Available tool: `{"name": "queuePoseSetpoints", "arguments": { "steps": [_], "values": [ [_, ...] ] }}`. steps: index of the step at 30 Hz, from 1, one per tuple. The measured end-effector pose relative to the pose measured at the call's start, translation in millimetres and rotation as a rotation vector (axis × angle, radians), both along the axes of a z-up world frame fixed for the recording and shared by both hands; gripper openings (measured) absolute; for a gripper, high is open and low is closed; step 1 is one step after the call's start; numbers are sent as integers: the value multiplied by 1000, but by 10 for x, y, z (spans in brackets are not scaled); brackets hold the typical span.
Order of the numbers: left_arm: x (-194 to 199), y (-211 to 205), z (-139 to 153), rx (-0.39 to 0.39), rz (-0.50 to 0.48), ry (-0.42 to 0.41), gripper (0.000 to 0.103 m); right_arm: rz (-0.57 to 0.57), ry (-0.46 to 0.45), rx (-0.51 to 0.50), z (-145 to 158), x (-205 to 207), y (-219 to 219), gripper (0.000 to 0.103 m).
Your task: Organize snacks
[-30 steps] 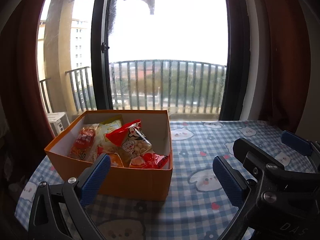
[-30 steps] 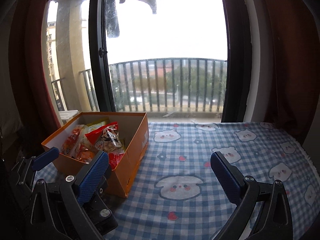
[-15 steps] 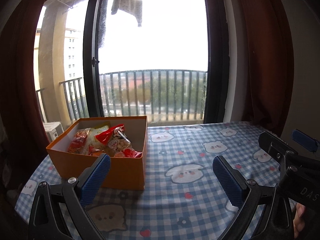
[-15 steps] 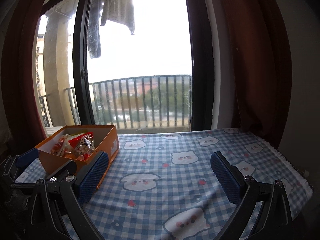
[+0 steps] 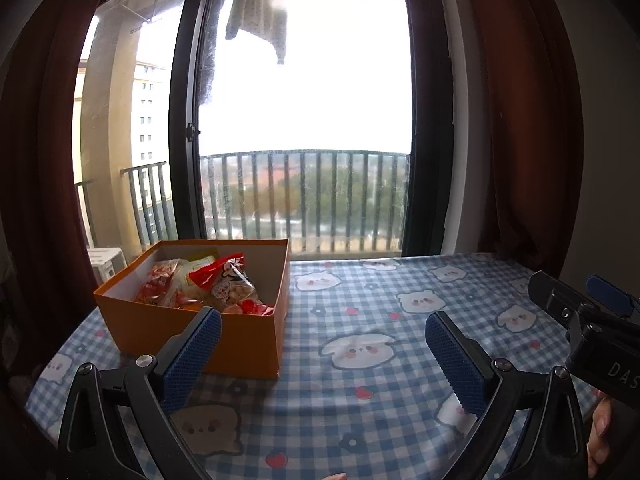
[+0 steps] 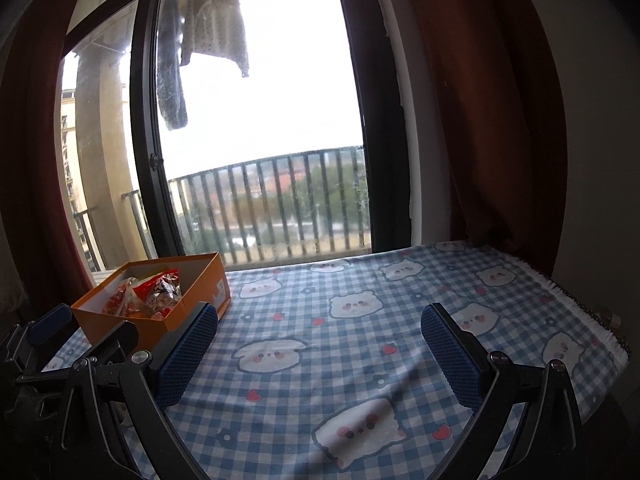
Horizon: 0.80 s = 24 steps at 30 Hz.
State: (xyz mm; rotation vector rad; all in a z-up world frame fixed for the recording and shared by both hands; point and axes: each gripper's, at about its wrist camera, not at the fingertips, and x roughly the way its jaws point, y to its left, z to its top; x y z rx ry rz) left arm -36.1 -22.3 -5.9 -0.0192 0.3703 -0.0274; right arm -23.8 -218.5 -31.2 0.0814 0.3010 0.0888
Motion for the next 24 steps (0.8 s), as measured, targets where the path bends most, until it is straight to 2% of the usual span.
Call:
{"name": "queuePoseSetpoints", "arguments": {
  "steps": [15, 24],
  "values": [
    [-38, 58, 3, -9, 60, -12, 102, 41, 1, -46, -18, 24, 67, 103],
    [-18, 118, -22, -25, 60, -2, 102, 48, 2, -62, -16, 46, 107, 103]
  ]
}}
